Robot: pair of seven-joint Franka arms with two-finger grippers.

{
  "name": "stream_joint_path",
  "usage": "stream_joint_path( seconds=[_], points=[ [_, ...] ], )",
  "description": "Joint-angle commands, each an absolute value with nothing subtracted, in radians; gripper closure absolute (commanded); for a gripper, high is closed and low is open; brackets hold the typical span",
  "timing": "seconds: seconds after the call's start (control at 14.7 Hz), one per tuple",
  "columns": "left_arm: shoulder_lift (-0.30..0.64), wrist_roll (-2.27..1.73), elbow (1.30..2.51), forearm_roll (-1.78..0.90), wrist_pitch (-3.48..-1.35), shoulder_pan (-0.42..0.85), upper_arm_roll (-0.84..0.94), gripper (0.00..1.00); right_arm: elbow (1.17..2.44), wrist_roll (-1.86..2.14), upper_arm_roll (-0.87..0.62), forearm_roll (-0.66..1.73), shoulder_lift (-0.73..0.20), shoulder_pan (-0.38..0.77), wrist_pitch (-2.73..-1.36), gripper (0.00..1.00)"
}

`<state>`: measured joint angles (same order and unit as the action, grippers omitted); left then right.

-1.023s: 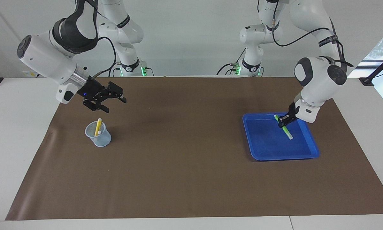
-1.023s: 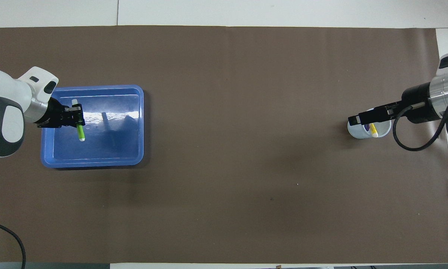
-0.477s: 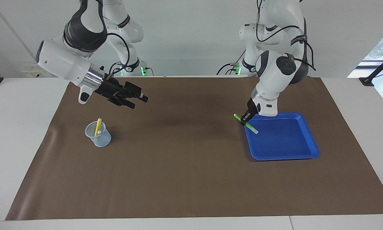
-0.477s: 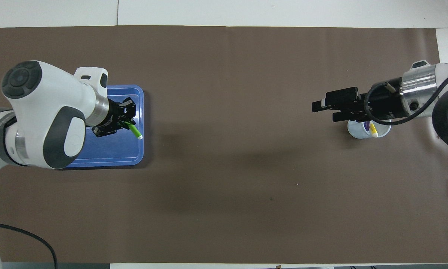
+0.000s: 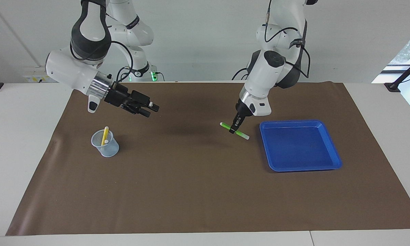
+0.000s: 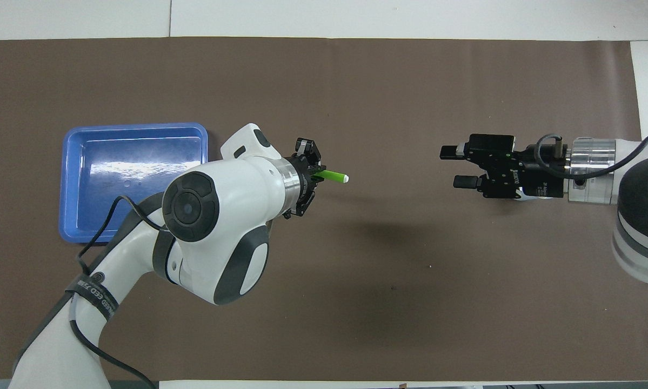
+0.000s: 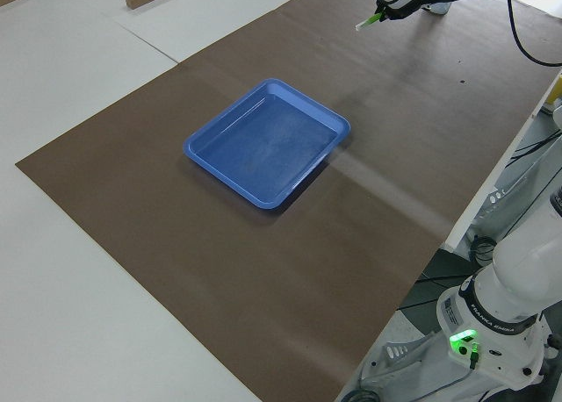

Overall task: Transfer and insert pens with both arms
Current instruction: 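Hand the green pen from the left gripper to the right gripper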

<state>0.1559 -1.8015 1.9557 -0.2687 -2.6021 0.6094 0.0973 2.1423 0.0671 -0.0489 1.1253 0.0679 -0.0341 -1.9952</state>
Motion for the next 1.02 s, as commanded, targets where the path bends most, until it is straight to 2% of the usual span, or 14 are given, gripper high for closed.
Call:
stream_joint_path(
  seconds=[0.0, 0.27, 0.95],
  points=[
    [0.192, -1.945, 1.899, -0.293, -2.69, 0.676, 0.08, 1.0, 2.209, 0.121, -0.057, 1.187, 0.101, -0.041, -2.035, 0.09],
    [0.218, -2.032, 1.816, -0.293, -2.692, 0.729, 0.078, 1.0, 2.229, 0.118, -0.057, 1.2, 0.112, -0.011, -2.052, 0.33],
    [0.224, -2.034, 1.816, -0.293, -2.721, 0.753, 0.08, 1.0, 2.186, 0.008, -0.066, 1.247, 0.112, 0.006, -2.031, 0.33]
  ],
)
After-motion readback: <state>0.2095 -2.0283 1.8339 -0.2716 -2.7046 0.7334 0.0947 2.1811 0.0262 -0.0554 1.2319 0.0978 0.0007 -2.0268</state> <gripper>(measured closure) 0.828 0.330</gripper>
